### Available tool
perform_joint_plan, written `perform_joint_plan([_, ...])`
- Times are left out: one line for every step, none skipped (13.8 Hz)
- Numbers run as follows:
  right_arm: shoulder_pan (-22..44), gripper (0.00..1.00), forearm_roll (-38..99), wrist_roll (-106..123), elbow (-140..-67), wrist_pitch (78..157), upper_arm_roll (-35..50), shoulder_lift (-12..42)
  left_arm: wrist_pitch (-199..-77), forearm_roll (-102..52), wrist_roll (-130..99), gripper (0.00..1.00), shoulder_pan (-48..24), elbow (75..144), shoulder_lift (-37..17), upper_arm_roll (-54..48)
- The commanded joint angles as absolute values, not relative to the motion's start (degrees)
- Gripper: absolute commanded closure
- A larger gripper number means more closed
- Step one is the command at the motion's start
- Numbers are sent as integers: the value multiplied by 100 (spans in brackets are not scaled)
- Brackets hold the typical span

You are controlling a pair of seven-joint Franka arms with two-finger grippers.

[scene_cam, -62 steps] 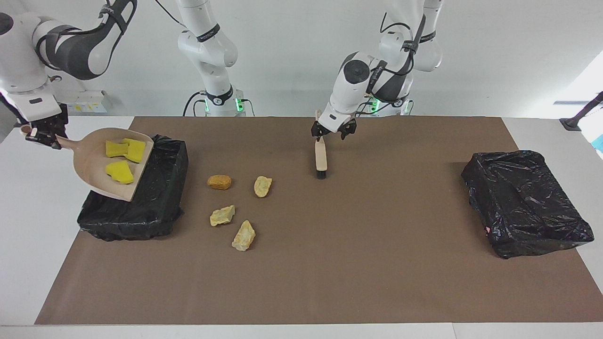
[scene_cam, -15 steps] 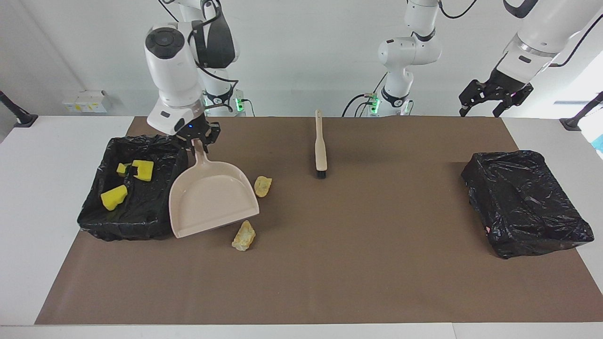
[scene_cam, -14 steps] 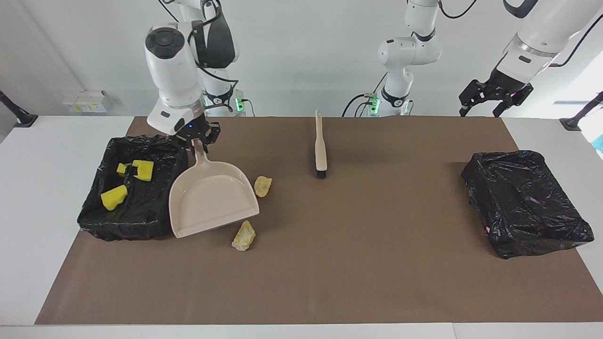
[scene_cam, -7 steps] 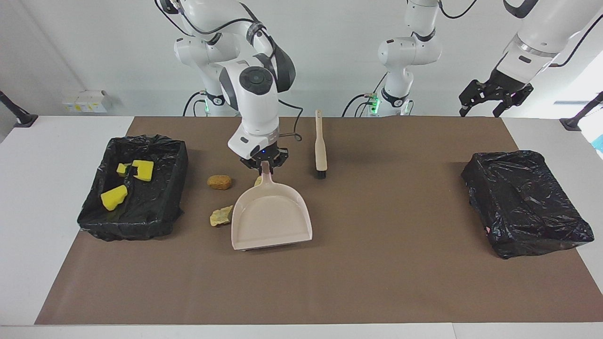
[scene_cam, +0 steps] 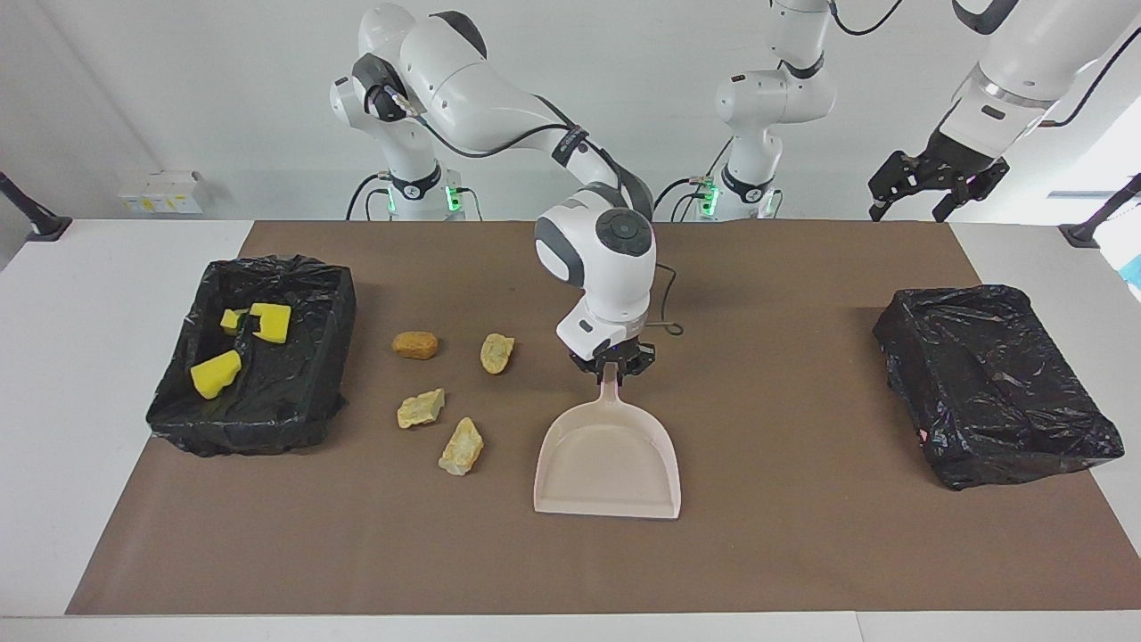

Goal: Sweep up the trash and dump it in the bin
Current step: 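Set the dustpan down on the table and release it with the right gripper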

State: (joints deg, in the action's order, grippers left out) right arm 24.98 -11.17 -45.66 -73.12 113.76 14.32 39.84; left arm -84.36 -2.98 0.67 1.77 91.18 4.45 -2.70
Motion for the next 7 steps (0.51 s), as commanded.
perform_joint_plan([2505, 0, -1343, -4650, -7119, 11347, 1406, 4035, -8473, -211, 79, 0, 228, 9211, 545, -308])
perform_joint_plan([2496, 0, -1467, -4632, -7128, 11277, 1415, 3973, -8473, -211, 70, 0, 229, 9211, 545, -308])
perform_joint_plan([2444, 0, -1485, -4623, -7137, 11146, 1459, 3886, -8473, -211, 79, 0, 220, 9211, 536, -308])
perform_joint_plan([2443, 0, -1485, -4597, -7137, 11031, 1459, 3789, -8473, -211, 79, 0, 220, 9211, 545, -308])
perform_joint_plan([2400, 0, -1451, -4588, -7137, 10969, 1476, 3675, -8473, -211, 70, 0, 220, 9211, 545, -308])
perform_joint_plan([2347, 0, -1389, -4579, -7145, 10960, 1477, 3578, -8473, -211, 79, 0, 220, 9211, 536, -308])
perform_joint_plan([2303, 0, -1354, -4536, -7180, 10943, 1485, 3438, -8473, -211, 79, 0, 220, 9211, 545, -308])
